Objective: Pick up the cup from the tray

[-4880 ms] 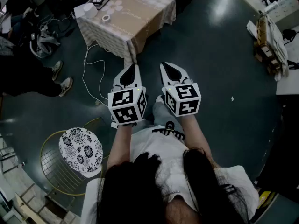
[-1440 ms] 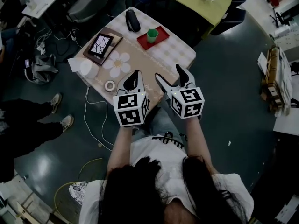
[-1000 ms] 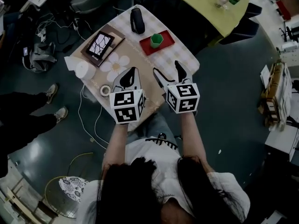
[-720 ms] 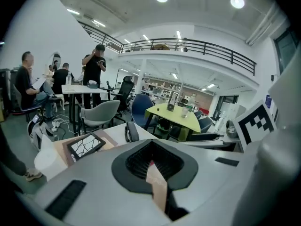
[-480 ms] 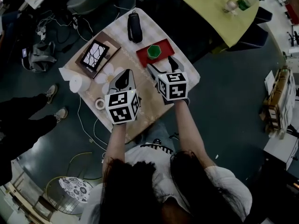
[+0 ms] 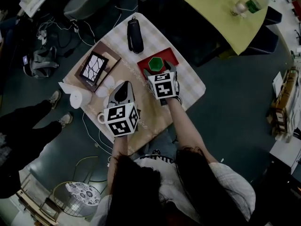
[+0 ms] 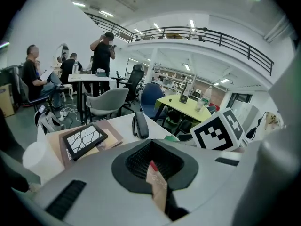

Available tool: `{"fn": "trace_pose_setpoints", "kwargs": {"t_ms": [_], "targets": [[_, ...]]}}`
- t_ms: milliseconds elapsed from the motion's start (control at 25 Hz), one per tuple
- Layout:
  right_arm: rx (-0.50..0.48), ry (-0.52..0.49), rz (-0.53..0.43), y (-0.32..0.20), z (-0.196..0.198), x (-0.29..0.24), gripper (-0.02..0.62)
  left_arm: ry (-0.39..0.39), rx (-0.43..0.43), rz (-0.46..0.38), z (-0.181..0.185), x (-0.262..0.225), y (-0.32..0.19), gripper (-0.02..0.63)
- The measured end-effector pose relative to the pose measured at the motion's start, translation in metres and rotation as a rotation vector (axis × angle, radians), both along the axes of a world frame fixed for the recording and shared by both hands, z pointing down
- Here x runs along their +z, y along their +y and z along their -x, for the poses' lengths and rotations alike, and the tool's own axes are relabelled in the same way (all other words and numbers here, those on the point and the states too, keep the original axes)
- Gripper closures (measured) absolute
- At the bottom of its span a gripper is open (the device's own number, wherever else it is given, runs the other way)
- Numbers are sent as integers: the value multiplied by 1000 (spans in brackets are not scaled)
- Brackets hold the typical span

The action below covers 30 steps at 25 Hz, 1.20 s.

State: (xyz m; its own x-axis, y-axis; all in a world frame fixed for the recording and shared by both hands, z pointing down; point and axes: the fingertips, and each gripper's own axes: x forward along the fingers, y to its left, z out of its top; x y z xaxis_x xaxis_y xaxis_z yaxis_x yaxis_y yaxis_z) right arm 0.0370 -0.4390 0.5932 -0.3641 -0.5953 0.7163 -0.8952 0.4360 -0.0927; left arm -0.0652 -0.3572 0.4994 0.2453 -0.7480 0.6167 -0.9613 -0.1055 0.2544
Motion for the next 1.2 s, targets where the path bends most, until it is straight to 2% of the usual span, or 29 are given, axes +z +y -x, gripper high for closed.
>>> {"fn": "trace_pose_setpoints", "kwargs": {"t_ms": [240, 440, 640, 680, 1000, 1200], "targets": [[29, 43, 51, -15, -4, 26, 213, 14, -10, 24, 0, 14, -9, 601], [-58, 67, 104, -12, 4, 38, 213, 9, -8, 47, -5, 23, -9, 601], [-68, 88, 126, -10, 5, 44, 219, 18, -8, 40, -7, 24, -13, 601], [-73, 91, 128, -10, 5, 44, 258, 18, -8, 41, -8, 24, -13, 601], [-122, 103, 88, -3, 12, 29, 262, 0, 0, 36, -6, 24, -8, 601], [-157, 117, 70, 20, 14, 15, 263, 4, -11, 19, -3, 17, -3, 601]]}}
